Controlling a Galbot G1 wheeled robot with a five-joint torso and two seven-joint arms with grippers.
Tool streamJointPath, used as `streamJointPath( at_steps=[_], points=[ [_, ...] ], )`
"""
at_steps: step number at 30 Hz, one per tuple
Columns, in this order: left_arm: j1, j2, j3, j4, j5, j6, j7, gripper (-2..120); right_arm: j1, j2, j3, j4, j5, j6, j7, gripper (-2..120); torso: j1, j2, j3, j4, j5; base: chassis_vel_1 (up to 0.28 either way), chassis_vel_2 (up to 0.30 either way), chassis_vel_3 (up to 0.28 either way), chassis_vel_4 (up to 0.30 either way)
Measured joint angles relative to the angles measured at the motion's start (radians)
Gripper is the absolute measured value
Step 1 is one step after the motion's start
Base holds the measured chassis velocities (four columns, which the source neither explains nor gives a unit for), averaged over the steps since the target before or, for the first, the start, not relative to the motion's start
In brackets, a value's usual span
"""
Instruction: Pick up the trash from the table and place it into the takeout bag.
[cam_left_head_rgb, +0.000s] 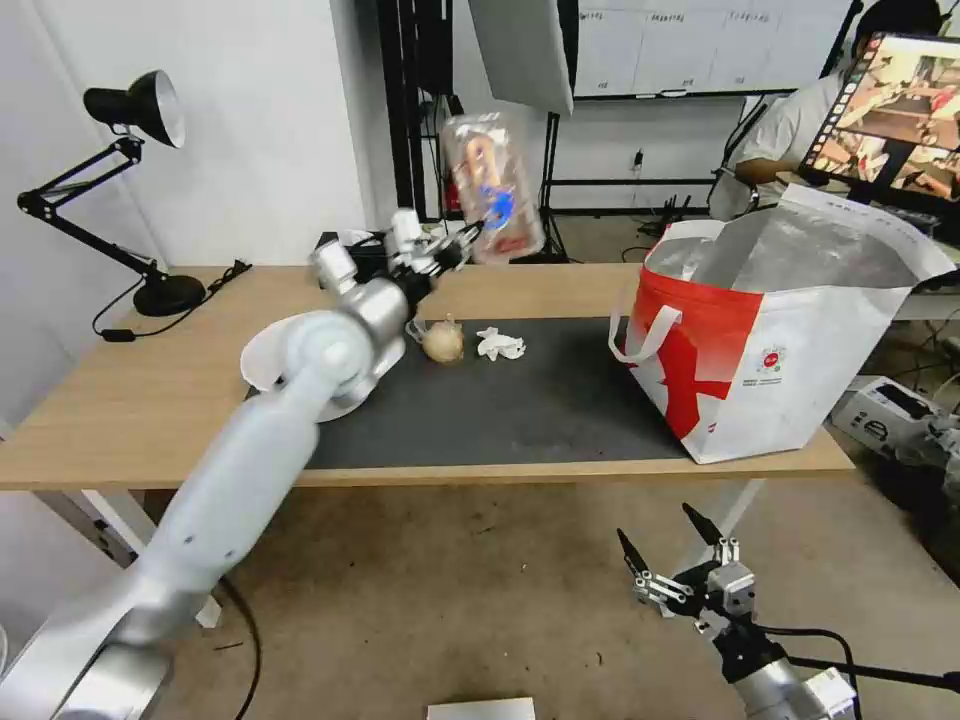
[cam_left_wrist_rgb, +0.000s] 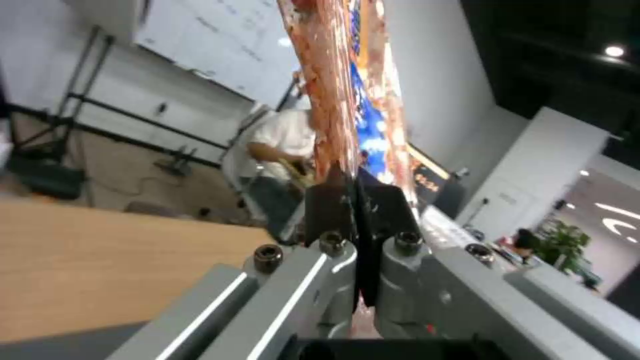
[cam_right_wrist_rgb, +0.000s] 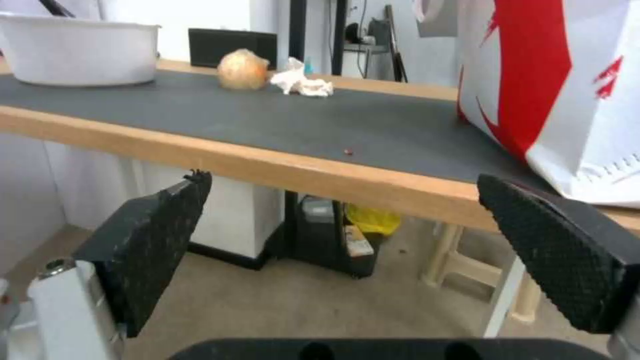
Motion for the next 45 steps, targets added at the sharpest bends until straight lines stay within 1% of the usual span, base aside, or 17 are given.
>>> streamJointPath(
  at_steps=[1, 2, 4, 5, 8, 12, 13, 15, 17, 18, 21, 22, 30, 34, 37, 43, 45],
  points=[
    [-0.022, -0.024, 0.024, 0.013, 0.006, -0.005, -0.006, 0, 0.002, -0.002, 0.002, -0.004, -0.001, -0.001, 0.001, 100, 0.0, 0.0, 0.0, 0.0001, 0.0, 0.0, 0.0, 0.0, 0.0],
    [-0.022, -0.024, 0.024, 0.013, 0.006, -0.005, -0.006, 0, 0.002, -0.002, 0.002, -0.004, -0.001, -0.001, 0.001, 100, 0.0, 0.0, 0.0, 0.0001, 0.0, 0.0, 0.0, 0.0, 0.0],
    [-0.071, -0.069, 0.085, 0.049, 0.034, -0.016, -0.009, 0, 0.005, -0.005, 0.003, -0.011, -0.004, -0.004, 0.003, 100, 0.0, 0.0, 0.0, 0.0, 0.0, 0.0, 0.0, 0.0, 0.0],
    [-0.071, -0.069, 0.085, 0.049, 0.034, -0.016, -0.009, 0, 0.005, -0.005, 0.003, -0.011, -0.004, -0.004, 0.003, 100, 0.0, 0.0, 0.0, 0.0, 0.0, 0.0, 0.0, 0.0, 0.0],
    [-0.133, -0.118, 0.161, 0.107, 0.084, -0.024, -0.002, 0, 0.012, -0.007, 0.003, -0.017, -0.005, -0.01, 0.005, 100, 0.0, 0.0, 0.0, -0.0001, -0.0001, 0.0, 0.0, 0.0, 0.0],
    [-0.176, -0.147, 0.203, 0.142, 0.107, -0.034, -0.002, 0, 0.017, -0.008, 0.001, -0.02, -0.008, -0.013, 0.006, 100, 0.0, 0.0, 0.0, 0.0001, 0.0, 0.0, 0.0, 0.0, 0.0],
    [-0.205, -0.17, 0.236, 0.172, 0.129, -0.037, -0.005, 0, 0.018, -0.008, -0.001, -0.021, -0.01, -0.015, 0.006, 100, 0.0, 0.0, 0.0, 0.0001, 0.0, 0.0, 0.0, 0.0, 0.0],
    [-0.215, -0.177, 0.246, 0.183, 0.138, -0.037, -0.007, 0, 0.018, -0.009, -0.001, -0.021, -0.011, -0.015, 0.006, 100, 0.0, 0.0, 0.0, 0.0, 0.0, 0.0, 0.0, 0.0, 0.0],
    [-0.271, -0.224, 0.293, 0.242, 0.199, -0.037, -0.017, 0, 0.017, -0.01, -0.003, -0.021, -0.013, -0.017, 0.006, 100, 0.0, 0.0, 0.0, 0.0, 0.0, 0.0, 0.0, 0.0, 0.0],
    [-0.271, -0.224, 0.293, 0.242, 0.199, -0.037, -0.017, 0, 0.017, -0.01, -0.003, -0.021, -0.013, -0.017, 0.006, 100, 0.0, 0.0, 0.0, 0.0, 0.0, 0.0, 0.0, 0.0, 0.0],
    [-0.313, -0.26, 0.341, 0.29, 0.276, -0.032, -0.002, 0, 0.014, -0.01, -0.004, -0.021, -0.014, -0.018, 0.006, 100, 0.0, 0.0, 0.0, 0.0, -0.0001, 0.0, 0.0, 0.0, 0.0],
    [-0.313, -0.26, 0.341, 0.29, 0.276, -0.032, -0.002, 0, 0.014, -0.01, -0.004, -0.021, -0.014, -0.018, 0.006, 100, 0.0, 0.0, 0.0, 0.0, -0.0001, 0.0, 0.0, 0.0, 0.0],
    [-0.343, -0.304, 0.408, 0.346, 0.419, -0.026, 0.059, 0, 0.004, -0.014, -0.003, -0.021, -0.014, -0.021, 0.002, 100, 0.0, 0.0, 0.0, 0.0002, -0.0003, 0.0, 0.0, 0.0, 0.0],
    [-0.347, -0.307, 0.423, 0.353, 0.435, -0.026, 0.067, 0, 0.001, -0.014, -0.003, -0.024, -0.015, -0.021, 0.001, 100, 0.0, 0.0, 0.0, 0.0001, -0.0002, 0.0, 0.0, 0.0, 0.0],
    [-0.36, -0.306, 0.474, 0.377, 0.46, -0.029, 0.084, 0, 0.0, -0.015, -0.007, -0.025, -0.019, -0.021, 0.0, 100, 0.0, 0.0, 0.0, 0.0002, -0.0002, 0.0, 0.0, 0.0, 0.0],
    [-0.363, -0.311, 0.483, 0.383, 0.448, -0.031, 0.088, 0, 0.0, -0.013, -0.01, -0.018, -0.021, -0.021, 0.0, 100, 0.0, 0.0, 0.0, 0.0, -0.0003, 0.0, 0.0, 0.0, 0.0],
    [-0.369, -0.306, 0.487, 0.386, 0.438, -0.033, 0.104, 0, -0.001, -0.012, -0.012, -0.018, -0.026, -0.021, 0.0, 100, 0.0, 0.0, 0.0, 0.0, -0.0003, 0.0, 0.0, 0.0, 0.0]
  ],
)
